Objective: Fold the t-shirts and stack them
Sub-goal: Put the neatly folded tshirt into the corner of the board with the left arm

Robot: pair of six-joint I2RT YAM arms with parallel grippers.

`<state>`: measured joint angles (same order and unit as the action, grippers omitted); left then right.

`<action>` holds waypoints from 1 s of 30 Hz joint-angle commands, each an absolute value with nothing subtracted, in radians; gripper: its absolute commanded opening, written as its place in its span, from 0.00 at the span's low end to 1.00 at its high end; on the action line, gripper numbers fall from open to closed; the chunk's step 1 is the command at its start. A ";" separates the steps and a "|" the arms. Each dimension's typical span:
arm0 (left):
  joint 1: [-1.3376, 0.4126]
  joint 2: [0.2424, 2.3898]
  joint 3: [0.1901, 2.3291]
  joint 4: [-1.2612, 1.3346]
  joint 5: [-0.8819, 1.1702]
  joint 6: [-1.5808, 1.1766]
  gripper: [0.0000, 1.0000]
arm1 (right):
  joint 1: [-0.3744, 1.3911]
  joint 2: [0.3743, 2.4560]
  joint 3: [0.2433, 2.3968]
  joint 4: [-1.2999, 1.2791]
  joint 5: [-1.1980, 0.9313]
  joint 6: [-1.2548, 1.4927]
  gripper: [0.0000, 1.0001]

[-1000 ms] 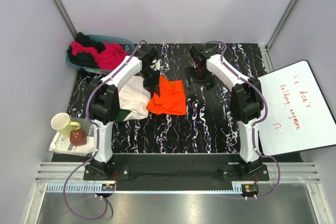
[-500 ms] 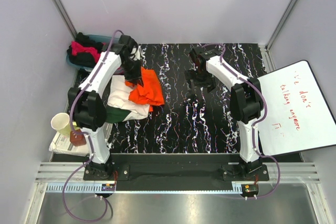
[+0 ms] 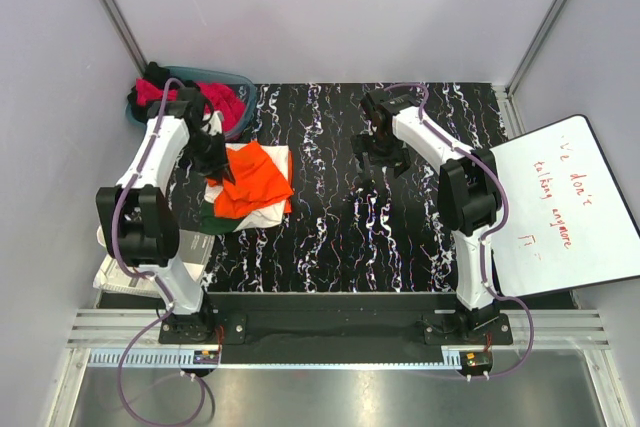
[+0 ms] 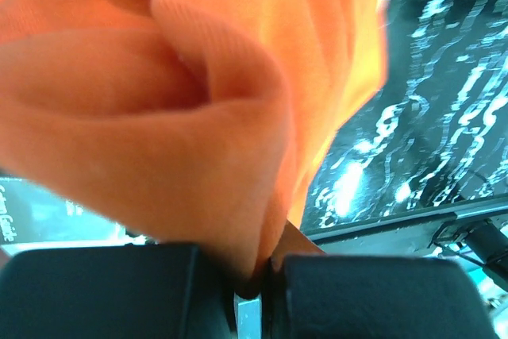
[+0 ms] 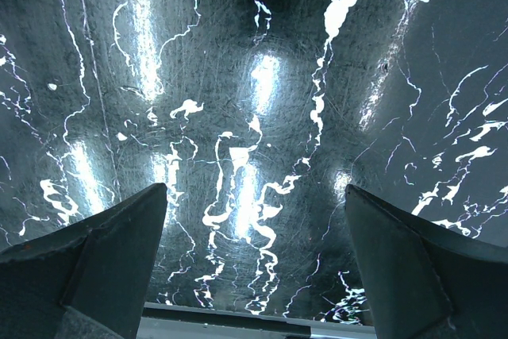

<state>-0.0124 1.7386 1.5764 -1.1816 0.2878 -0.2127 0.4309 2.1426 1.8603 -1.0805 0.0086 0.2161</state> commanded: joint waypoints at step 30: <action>0.046 1.660 1.477 -1.132 0.101 -0.313 0.99 | 0.581 2.405 2.348 -1.011 -0.520 0.302 0.78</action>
